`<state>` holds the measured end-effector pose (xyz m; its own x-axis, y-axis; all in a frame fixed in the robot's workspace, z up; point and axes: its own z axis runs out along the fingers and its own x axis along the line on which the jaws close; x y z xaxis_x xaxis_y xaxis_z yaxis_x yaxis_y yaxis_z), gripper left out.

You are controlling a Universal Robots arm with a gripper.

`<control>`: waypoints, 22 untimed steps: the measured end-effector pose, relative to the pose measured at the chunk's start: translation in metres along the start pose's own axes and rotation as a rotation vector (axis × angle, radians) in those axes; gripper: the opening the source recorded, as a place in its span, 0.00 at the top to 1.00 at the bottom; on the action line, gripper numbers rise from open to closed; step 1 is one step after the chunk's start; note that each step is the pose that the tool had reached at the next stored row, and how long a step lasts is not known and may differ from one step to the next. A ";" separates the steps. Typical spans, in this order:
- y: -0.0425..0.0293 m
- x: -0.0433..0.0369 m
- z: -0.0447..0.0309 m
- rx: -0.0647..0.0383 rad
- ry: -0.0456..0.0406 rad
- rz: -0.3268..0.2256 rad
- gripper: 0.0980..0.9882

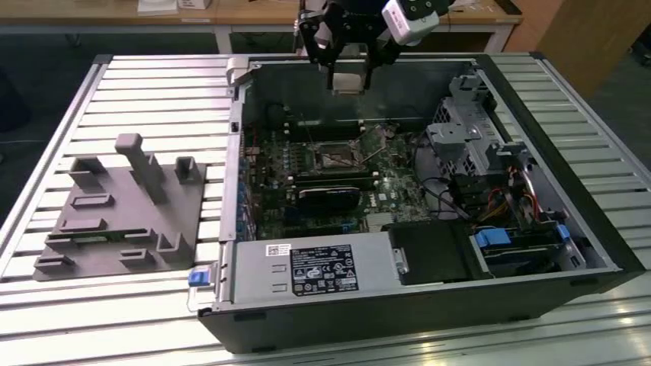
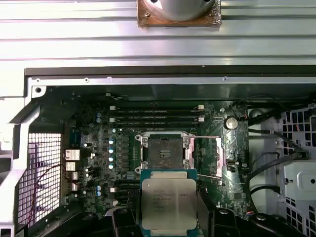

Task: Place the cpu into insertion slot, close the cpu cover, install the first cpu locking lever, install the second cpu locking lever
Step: 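Place the cpu into insertion slot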

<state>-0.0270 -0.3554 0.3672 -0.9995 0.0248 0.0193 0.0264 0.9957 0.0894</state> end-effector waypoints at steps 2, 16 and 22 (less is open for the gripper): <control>-0.0001 0.0000 0.0011 0.000 0.0000 0.000 0.50; -0.0022 -0.0002 0.0246 -0.001 -0.0202 -0.002 0.50; -0.0031 0.0000 0.0337 -0.001 -0.0327 -0.003 0.50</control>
<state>-0.0276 -0.3554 0.3334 -0.9996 0.0247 -0.0135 0.0234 0.9957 0.0901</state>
